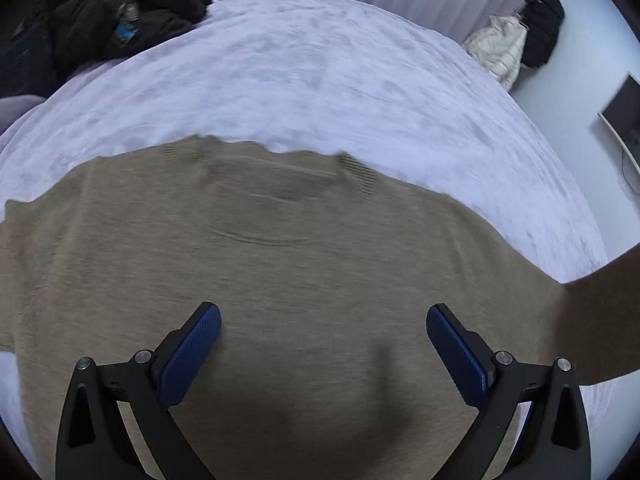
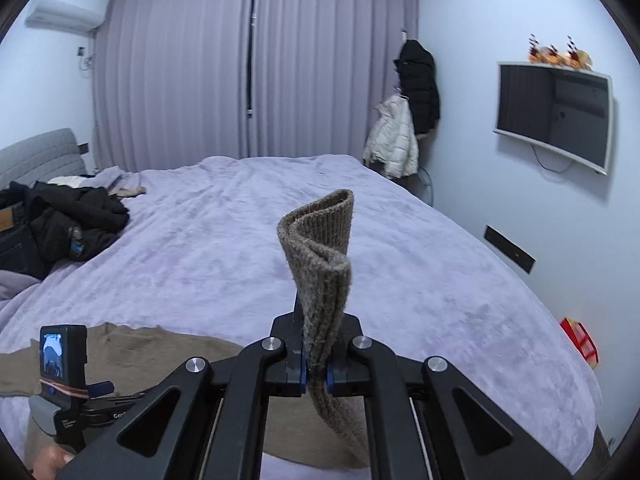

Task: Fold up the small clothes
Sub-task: 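Carry the sleeve across the sweater body with the right gripper and release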

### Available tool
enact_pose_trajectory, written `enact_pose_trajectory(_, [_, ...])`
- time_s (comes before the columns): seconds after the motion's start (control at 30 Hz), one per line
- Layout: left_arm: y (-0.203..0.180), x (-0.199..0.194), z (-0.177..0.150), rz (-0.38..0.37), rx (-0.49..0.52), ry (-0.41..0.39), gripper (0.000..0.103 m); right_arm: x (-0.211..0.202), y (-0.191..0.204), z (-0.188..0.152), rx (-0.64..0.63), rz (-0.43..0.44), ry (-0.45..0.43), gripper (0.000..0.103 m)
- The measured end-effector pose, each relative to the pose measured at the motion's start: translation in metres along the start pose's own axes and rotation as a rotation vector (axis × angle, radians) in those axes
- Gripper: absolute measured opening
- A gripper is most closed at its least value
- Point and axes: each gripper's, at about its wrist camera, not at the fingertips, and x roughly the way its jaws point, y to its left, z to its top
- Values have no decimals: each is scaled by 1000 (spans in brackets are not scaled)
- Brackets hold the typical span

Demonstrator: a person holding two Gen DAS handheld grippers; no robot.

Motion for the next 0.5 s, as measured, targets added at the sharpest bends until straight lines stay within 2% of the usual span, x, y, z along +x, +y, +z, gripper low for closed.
enact_pose_trajectory(0.1, [56,-20,-4,36,-51,-33,103,6,70,-2,-65,94,-2,6])
enact_pose_trajectory(0.2, [108,-32,-7,65,-110,-56,103,25,126,-18,-100,163,35,6])
enact_pose_trajectory(0.37, [174,-44,-19,83,-207,-74,103,74,222,-69,-176,241,183,6])
enact_pose_trajectory(0.5, [213,-55,-34,52,-291,-83,103,99,290,-115,-279,265,287,6])
